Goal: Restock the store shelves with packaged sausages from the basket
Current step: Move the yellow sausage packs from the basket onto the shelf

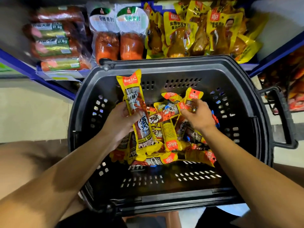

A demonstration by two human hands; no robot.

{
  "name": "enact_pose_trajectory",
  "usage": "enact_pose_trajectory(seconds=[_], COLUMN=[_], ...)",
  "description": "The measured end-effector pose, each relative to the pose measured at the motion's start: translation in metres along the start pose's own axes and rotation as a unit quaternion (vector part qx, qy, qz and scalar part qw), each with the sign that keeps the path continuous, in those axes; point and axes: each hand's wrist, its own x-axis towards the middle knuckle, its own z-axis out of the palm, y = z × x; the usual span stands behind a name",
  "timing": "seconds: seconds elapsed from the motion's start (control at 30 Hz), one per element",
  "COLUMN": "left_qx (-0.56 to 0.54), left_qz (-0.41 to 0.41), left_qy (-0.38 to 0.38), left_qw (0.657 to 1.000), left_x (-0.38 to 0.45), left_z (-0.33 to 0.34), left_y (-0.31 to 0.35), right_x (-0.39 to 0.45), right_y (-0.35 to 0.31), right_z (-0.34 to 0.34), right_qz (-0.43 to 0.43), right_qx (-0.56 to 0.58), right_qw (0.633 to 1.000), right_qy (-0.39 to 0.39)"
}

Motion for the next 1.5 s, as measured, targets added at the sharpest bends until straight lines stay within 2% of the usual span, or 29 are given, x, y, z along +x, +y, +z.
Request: enact_pose_trajectory(seconds=[0.1, 0.23, 0.37, 0.5, 0.6, 0.7, 0.87, 1.03, 1.1, 1.2, 1.27, 1.37, 1.5], left_qx=[0.008, 0.005, 0.002, 0.001, -0.002, -0.07, -0.154, -0.24, -0.266, -0.28, -0.268, -0.223, -0.132], left_qz=[-0.01, -0.017, -0.018, -0.005, 0.0, -0.025, -0.072, -0.057, -0.048, -0.024, -0.003, 0.029, 0.088], left_qy=[0.004, 0.005, 0.004, 0.008, 0.001, -0.016, -0.073, -0.121, -0.119, -0.14, -0.141, -0.145, -0.13], left_qw=[1.0, 1.0, 1.0, 1.0, 1.0, 0.997, 0.983, 0.962, 0.956, 0.95, 0.953, 0.964, 0.979], left_x=[0.002, 0.004, 0.003, 0.004, 0.004, 0.003, -0.003, -0.018, -0.027, -0.041, -0.052, -0.069, -0.09], left_z=[-0.005, -0.011, -0.014, -0.011, -0.008, -0.005, -0.007, -0.001, 0.001, 0.006, 0.009, 0.014, 0.011], left_y=[-0.001, -0.001, -0.003, -0.004, -0.001, 0.0, 0.006, 0.014, 0.017, 0.023, 0.028, 0.036, 0.054], right_x=[0.012, 0.008, 0.002, -0.001, -0.01, -0.019, -0.04, -0.067, -0.079, -0.1, -0.113, -0.125, -0.136], right_y=[-0.002, -0.011, -0.024, -0.033, -0.035, -0.042, -0.065, -0.084, -0.087, -0.087, -0.086, -0.085, -0.074], right_z=[0.018, 0.041, 0.059, 0.06, 0.033, -0.006, -0.045, -0.051, -0.046, -0.025, -0.014, -0.016, -0.047], right_qz=[0.023, 0.029, 0.07, 0.126, 0.062, 0.003, -0.038, -0.075, -0.081, -0.069, -0.052, -0.052, -0.085], right_qx=[-0.004, 0.113, 0.289, 0.36, 0.404, 0.457, 0.552, 0.595, 0.583, 0.498, 0.473, 0.469, 0.386], right_qw=[1.0, 0.993, 0.951, 0.916, 0.905, 0.882, 0.831, 0.799, 0.808, 0.864, 0.879, 0.882, 0.918], right_qy=[0.008, 0.037, 0.087, 0.121, 0.122, 0.112, 0.063, 0.042, 0.012, -0.023, -0.029, -0.015, -0.007])
